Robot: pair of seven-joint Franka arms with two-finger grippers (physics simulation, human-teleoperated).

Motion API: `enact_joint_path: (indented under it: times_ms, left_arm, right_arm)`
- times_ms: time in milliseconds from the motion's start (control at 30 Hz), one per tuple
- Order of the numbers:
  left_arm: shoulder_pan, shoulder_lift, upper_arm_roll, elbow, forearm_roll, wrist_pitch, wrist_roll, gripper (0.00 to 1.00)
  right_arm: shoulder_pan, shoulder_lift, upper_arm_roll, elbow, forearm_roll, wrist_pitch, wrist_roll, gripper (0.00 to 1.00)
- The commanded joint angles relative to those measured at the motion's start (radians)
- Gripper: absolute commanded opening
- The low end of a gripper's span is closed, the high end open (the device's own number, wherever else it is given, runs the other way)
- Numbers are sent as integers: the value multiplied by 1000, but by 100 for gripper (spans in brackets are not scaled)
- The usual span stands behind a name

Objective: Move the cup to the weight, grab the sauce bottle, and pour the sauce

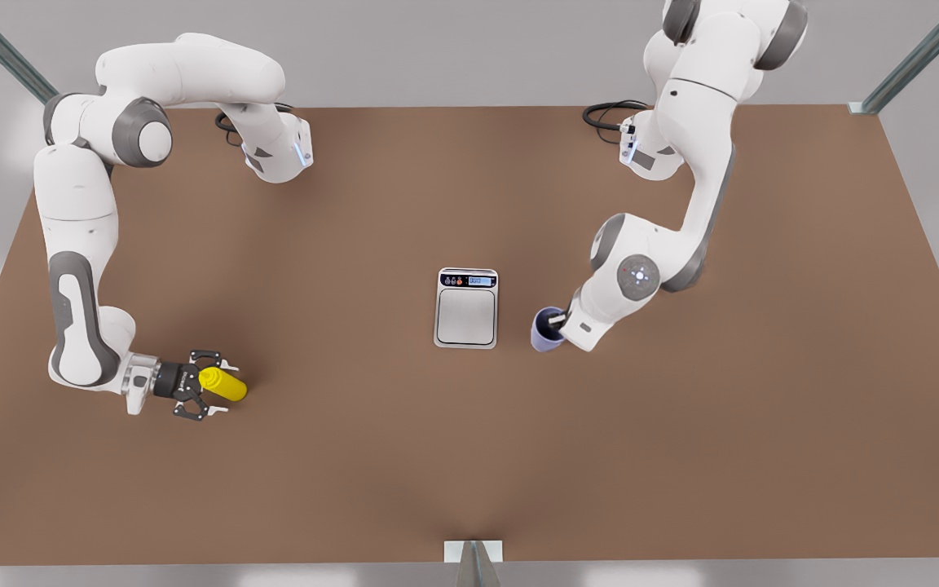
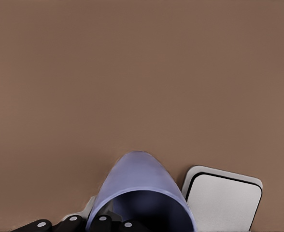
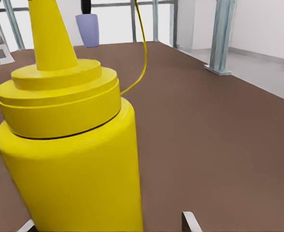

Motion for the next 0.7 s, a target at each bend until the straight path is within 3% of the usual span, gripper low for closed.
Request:
enact_joint_path:
  times_ms: [0, 300, 367, 667]
  left_arm:
    - [-15, 3, 1, 1, -116, 1, 2, 21]
    - [-154, 126, 1, 165, -107, 9, -221, 21]
    - [-177, 155, 3, 197, -100, 12, -258, 21]
    - [-247, 166, 6, 200, -93, 6, -304, 21]
  right_arm:
    - [0, 0, 0, 0, 0, 0, -2, 100]
    - [0, 3, 6, 0, 8, -9, -51, 100]
    - [0, 3, 8, 0, 9, -9, -48, 89]
    - [0, 6, 8, 0, 14, -11, -45, 69]
